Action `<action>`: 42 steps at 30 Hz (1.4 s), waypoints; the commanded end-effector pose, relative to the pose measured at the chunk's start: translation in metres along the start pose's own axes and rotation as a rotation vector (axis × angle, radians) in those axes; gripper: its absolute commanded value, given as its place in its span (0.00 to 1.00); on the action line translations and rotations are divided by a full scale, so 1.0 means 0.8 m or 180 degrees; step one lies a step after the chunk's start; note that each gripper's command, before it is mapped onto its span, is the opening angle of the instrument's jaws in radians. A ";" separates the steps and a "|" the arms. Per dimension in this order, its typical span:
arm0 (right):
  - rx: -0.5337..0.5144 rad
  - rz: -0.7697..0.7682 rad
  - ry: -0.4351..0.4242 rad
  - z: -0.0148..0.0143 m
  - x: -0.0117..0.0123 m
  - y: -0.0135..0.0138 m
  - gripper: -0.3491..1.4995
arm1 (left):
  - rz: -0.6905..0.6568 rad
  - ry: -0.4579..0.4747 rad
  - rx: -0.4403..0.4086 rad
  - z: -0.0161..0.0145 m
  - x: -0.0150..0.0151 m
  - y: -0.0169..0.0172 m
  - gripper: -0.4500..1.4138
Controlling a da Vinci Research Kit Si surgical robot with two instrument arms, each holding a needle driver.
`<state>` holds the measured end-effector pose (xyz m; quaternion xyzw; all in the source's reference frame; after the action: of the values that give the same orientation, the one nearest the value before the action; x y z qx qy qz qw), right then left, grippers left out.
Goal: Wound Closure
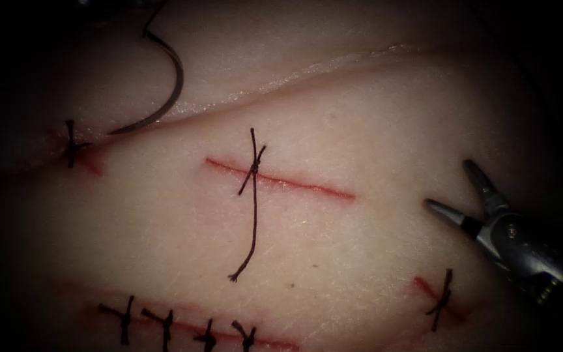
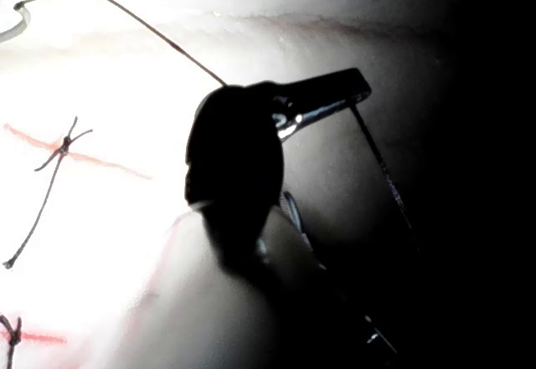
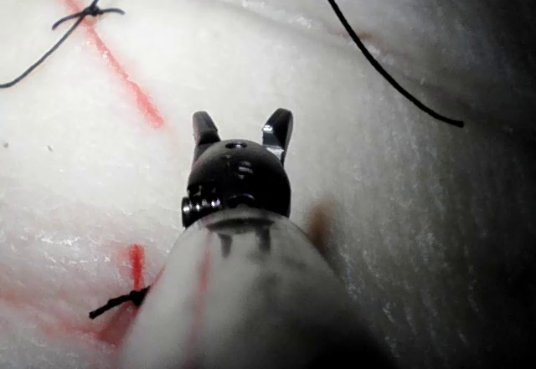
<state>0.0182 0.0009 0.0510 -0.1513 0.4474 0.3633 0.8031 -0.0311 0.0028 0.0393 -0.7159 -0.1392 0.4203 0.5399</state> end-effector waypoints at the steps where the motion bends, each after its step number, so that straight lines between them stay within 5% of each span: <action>1: 0.0000 0.0015 0.0004 0.0006 -0.0014 -0.0018 0.68 | 0.0019 -0.0013 0.0041 0.0011 -0.0014 -0.0013 0.00; 6: 0.0142 0.0092 0.0013 0.0001 -0.0032 -0.0058 0.69 | 0.0236 -0.0086 0.0231 0.0051 -0.0044 -0.0055 0.00; 14: 0.0396 0.0132 0.0041 0.0021 -0.0026 -0.0132 0.69 | 0.0631 -0.0494 0.0437 0.0078 -0.0145 -0.0084 0.00; 19: 0.0542 0.0159 0.0093 0.0044 -0.0005 -0.0169 0.69 | 0.1132 -0.0545 0.0246 0.0082 -0.0178 -0.0098 0.77; 22: 0.0610 0.0172 0.0123 0.0056 0.0004 -0.0187 0.68 | 0.1264 -0.0627 -0.0094 0.0085 -0.0174 -0.0105 0.99; 28: 0.0726 0.0177 0.0165 0.0072 0.0013 -0.0215 0.68 | 0.1243 -0.0728 -0.0317 0.0068 -0.0152 -0.0108 0.99; 35: 0.0820 0.0166 0.0181 0.0081 0.0016 -0.0236 0.68 | 0.1721 -0.1250 -0.0079 0.0024 -0.0112 -0.0114 0.99; 42: 0.0848 0.0166 0.0178 0.0082 0.0019 -0.0241 0.67 | 0.2318 -0.1749 0.0304 -0.0060 -0.0061 -0.0121 0.99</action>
<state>0.0357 -0.0077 0.0512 -0.0428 0.5173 0.3169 0.7938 -0.0267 0.0004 0.0497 -0.5507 0.0076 0.7672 0.3287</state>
